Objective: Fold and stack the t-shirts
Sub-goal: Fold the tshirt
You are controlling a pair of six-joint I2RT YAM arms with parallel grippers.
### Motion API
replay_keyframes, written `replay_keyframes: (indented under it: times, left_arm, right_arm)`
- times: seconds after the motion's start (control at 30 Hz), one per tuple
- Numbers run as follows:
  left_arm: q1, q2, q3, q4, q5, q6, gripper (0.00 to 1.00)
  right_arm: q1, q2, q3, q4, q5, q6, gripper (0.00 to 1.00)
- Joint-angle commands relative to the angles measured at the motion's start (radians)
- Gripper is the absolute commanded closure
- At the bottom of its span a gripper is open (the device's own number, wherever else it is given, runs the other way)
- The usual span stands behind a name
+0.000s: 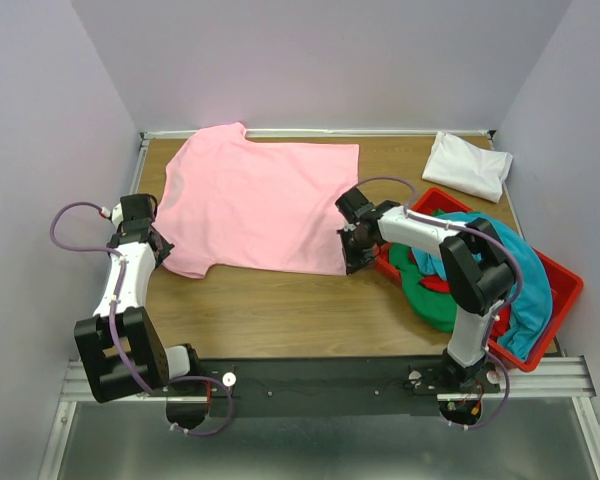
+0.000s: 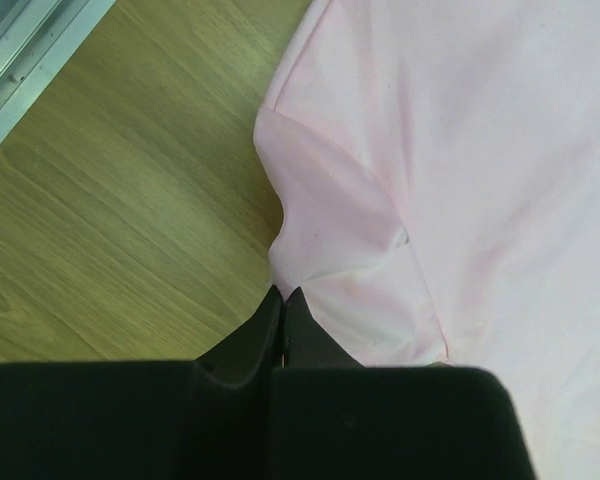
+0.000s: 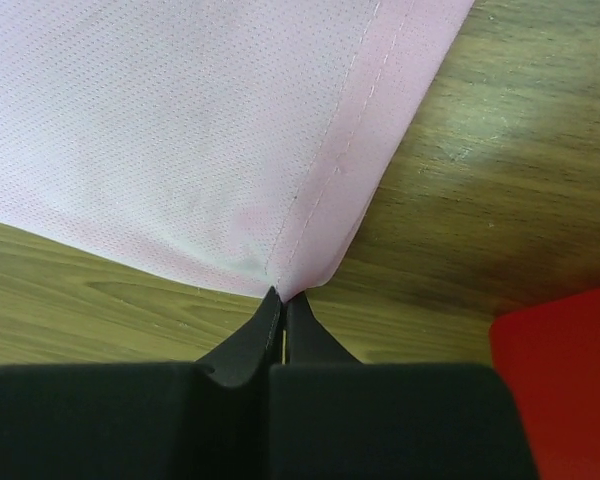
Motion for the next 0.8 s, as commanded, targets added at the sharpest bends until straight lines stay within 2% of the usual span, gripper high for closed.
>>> replay_keyframes:
  times: [0.0,0.17,0.4,0.6,0.77]
  left_arm:
    - [0.007,-0.046,0.022,-0.03,0.026,0.017,1.0]
    - [0.01,-0.069,0.033,-0.059,0.024,0.017,1.0]
    - [0.01,-0.122,0.035,-0.099,0.032,0.026,1.0]
    - [0.008,-0.113,0.083,-0.075,0.098,0.054,1.0]
    - [0.007,-0.029,0.15,-0.018,0.179,0.06,1.0]
  right_arm:
    - [0.0,-0.037,-0.014,-0.05,0.005,-0.009,0.98]
    - [-0.002,-0.067,0.041,-0.192,-0.024,-0.015,0.98]
    - [-0.002,-0.117,0.055,-0.277,-0.061,0.011,0.98]
    - [-0.002,-0.091,0.205,-0.306,-0.018,0.049,0.98]
    - [-0.005,-0.01,0.311,-0.329,0.02,0.061,0.98]
